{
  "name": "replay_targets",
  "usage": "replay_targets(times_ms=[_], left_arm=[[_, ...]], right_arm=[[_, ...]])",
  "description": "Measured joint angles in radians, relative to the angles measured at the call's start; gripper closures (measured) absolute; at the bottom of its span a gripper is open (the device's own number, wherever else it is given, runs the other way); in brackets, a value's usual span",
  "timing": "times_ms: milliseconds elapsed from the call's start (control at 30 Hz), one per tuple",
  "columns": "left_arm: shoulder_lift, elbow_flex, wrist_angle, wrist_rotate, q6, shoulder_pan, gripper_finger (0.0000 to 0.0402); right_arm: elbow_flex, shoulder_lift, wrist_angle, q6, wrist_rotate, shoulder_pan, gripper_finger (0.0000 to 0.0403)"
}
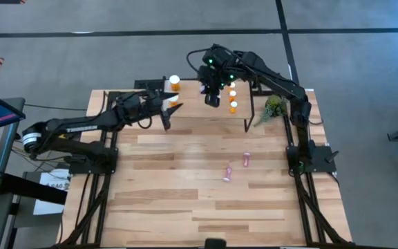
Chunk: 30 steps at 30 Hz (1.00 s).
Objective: Pick and place medicine bottles onto shelf by color
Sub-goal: Put the bottom right pink pill bottle on the shelf
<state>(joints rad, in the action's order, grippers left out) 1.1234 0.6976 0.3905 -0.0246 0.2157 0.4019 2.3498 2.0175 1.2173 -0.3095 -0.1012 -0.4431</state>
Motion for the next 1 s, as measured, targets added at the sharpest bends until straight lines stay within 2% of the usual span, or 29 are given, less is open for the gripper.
replay_targets(times_ms=[133,400,1000], left_arm=[[-0.04,-0.047,0.032,0.001,-0.01,-0.013,0.0203],[-0.04,-0.066,0.074,-0.001,-0.013,-0.019,0.0203],[-0.037,-0.066,0.069,0.002,-0.02,-0.02,0.0203]], right_arm=[[0.002,0.018,-0.058,-0.006,-0.005,-0.05,0.0265],[-0.002,0.057,-0.049,0.0,-0.085,-0.164,0.0265],[0.0,0.166,-0.09,-0.003,-0.14,-0.151,0.0265]])
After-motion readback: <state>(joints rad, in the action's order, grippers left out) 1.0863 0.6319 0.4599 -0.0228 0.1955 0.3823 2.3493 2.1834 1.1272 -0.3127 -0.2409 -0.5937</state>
